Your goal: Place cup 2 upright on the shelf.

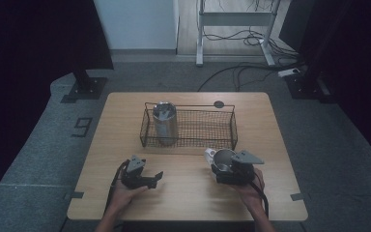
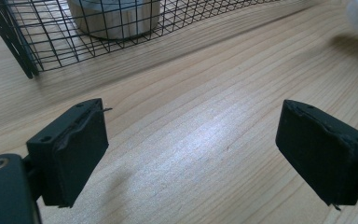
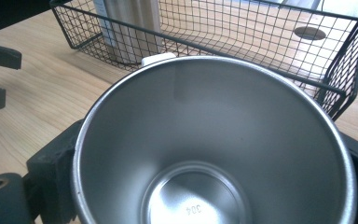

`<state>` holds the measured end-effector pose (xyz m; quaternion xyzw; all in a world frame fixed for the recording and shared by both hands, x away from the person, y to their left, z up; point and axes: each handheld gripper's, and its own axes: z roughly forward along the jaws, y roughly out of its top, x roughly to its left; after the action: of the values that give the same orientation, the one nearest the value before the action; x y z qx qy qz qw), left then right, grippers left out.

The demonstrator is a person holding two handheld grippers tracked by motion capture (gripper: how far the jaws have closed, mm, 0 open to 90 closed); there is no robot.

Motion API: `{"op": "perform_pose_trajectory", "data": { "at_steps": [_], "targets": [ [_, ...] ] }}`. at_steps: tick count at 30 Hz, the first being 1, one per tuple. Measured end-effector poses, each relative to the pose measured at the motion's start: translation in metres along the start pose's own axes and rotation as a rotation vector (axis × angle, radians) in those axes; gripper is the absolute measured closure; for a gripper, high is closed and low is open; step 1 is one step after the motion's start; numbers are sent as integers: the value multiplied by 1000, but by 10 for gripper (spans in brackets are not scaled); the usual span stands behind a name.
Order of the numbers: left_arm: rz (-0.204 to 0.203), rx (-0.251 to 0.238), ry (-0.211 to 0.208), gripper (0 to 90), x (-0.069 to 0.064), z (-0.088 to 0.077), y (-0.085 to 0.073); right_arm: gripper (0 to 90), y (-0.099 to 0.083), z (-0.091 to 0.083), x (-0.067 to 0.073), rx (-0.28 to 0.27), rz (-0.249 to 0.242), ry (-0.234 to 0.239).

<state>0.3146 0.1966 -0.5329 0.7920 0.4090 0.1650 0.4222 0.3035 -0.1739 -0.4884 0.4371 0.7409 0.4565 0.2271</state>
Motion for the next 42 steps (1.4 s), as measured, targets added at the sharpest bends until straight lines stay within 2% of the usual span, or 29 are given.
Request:
{"op": "perform_pose_trajectory", "data": {
  "at_steps": [7, 17, 21, 32, 42],
  "targets": [
    [-3, 2, 6, 95, 2, -1, 0, 60, 5, -6, 0, -22, -1, 14],
    [-20, -9, 9, 95, 7, -5, 0, 61, 13, -7, -1, -21, 3, 25],
    [-21, -13, 9, 96, 7, -6, 1, 61, 19, -9, -1, -20, -4, 23],
    [-17, -18, -2, 95, 6, -6, 0, 61, 34, -16, -8, -59, 30, 16],
    [-20, -8, 0, 95, 6, -5, -1, 61, 47, -19, -11, -65, 17, 26]
  ]
}}
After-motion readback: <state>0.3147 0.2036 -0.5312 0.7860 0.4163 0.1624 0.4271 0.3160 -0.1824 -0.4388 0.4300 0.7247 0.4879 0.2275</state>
